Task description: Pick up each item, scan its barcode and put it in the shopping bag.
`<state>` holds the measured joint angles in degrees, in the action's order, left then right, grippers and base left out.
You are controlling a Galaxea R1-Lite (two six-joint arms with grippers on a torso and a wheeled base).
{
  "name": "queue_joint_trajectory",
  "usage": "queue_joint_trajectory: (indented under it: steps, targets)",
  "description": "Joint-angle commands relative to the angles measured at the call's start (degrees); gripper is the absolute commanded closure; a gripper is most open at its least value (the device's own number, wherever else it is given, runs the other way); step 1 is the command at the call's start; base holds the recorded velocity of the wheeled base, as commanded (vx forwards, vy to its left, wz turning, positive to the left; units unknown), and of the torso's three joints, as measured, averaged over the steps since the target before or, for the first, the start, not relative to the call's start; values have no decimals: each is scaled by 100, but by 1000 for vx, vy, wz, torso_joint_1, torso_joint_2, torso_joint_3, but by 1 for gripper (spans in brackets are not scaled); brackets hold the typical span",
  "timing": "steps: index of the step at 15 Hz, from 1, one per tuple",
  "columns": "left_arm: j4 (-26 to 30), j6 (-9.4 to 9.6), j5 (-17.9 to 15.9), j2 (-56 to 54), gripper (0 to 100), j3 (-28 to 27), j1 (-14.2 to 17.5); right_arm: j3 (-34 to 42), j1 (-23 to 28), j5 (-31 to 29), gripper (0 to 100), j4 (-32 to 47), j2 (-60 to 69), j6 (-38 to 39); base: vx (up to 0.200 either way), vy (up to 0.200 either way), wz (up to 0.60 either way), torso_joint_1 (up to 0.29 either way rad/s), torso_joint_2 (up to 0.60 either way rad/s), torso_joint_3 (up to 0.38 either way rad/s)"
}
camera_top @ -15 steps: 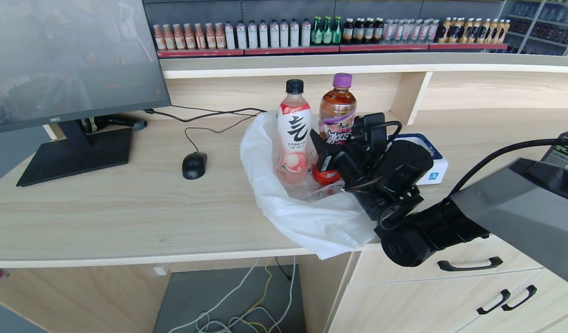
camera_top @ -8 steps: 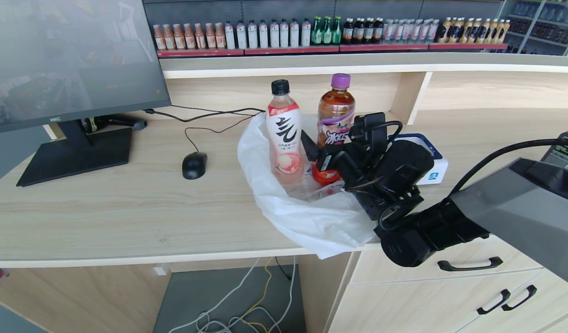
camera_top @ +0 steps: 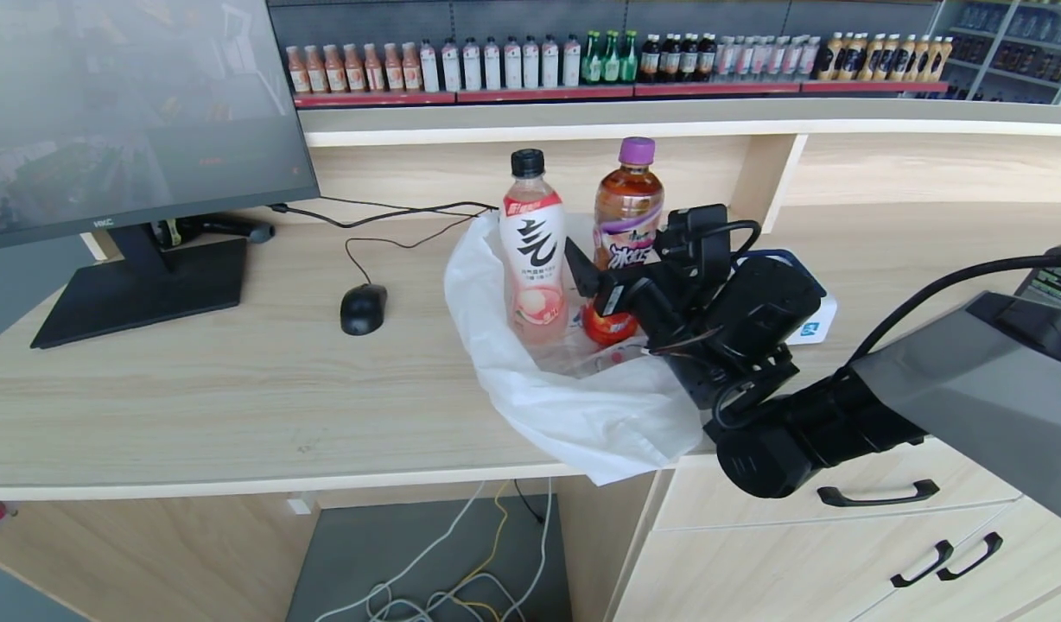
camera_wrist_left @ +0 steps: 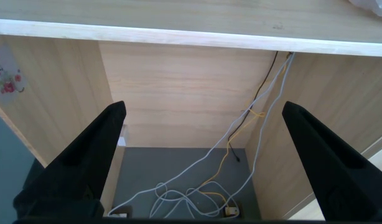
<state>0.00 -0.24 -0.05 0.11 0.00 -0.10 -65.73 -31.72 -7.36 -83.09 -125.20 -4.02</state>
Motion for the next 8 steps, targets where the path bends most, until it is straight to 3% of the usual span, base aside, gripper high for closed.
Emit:
queue_joint_trajectory:
  steps: [1, 8]
  targets:
    - [0, -2, -4, -2, 0, 0, 1, 78, -1, -2, 0, -5, 101, -2, 0, 0, 0, 0, 0, 0]
    - [0, -2, 5, -2, 0, 0, 1, 307, -1, -20, 0, -76, 294, 7, 0, 0, 0, 0, 0, 0]
